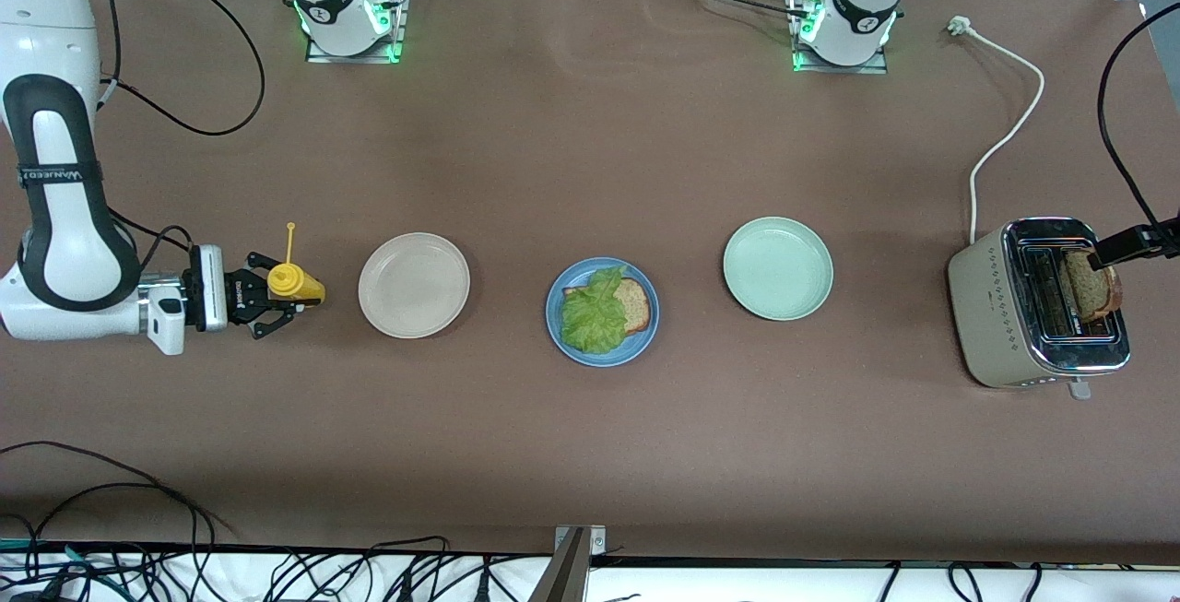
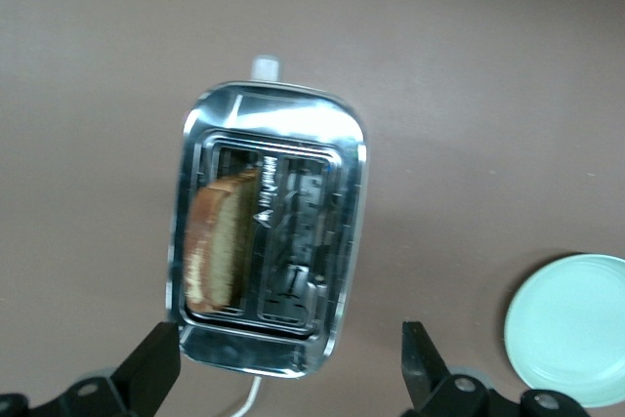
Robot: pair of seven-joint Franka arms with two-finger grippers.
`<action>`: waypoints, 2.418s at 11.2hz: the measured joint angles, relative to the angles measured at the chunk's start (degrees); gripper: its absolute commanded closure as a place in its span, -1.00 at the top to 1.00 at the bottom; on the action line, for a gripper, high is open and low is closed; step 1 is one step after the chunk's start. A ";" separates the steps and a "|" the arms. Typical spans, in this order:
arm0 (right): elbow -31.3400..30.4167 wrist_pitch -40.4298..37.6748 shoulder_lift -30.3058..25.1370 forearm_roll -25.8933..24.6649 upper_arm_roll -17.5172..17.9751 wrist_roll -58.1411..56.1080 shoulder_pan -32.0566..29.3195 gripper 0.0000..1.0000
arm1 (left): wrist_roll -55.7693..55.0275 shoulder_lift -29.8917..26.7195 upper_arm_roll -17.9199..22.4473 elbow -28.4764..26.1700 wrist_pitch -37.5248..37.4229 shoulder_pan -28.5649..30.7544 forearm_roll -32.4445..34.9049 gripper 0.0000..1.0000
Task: Make sandwich in blue plate with both arms
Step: 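Carry the mustard bottle back and set it upright on the table, then open the right gripper and withdraw while the left gripper grasps the toast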
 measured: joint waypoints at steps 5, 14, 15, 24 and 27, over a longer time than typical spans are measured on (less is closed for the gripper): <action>3.79 0.07 7.72 2.10 1.68 -9.06 -1.69 -1.00 | 9.93 3.57 8.08 0.01 3.52 0.60 -5.53 1.00; 6.40 1.24 13.76 4.57 2.84 -16.02 -2.90 0.99 | 11.99 7.98 9.83 -0.18 4.92 2.40 -9.59 1.00; 6.42 1.24 13.88 4.81 2.92 -16.11 -2.90 1.00 | 11.99 8.37 9.83 -0.18 4.92 2.48 -9.80 1.00; 9.81 1.27 13.40 4.03 1.54 -17.45 -3.50 1.00 | 12.16 11.63 9.04 -0.23 6.24 2.08 -9.81 0.99; 10.90 1.20 11.42 -0.45 -0.03 -17.47 -4.32 1.00 | 13.68 12.74 7.93 -0.23 6.24 1.91 -9.82 0.89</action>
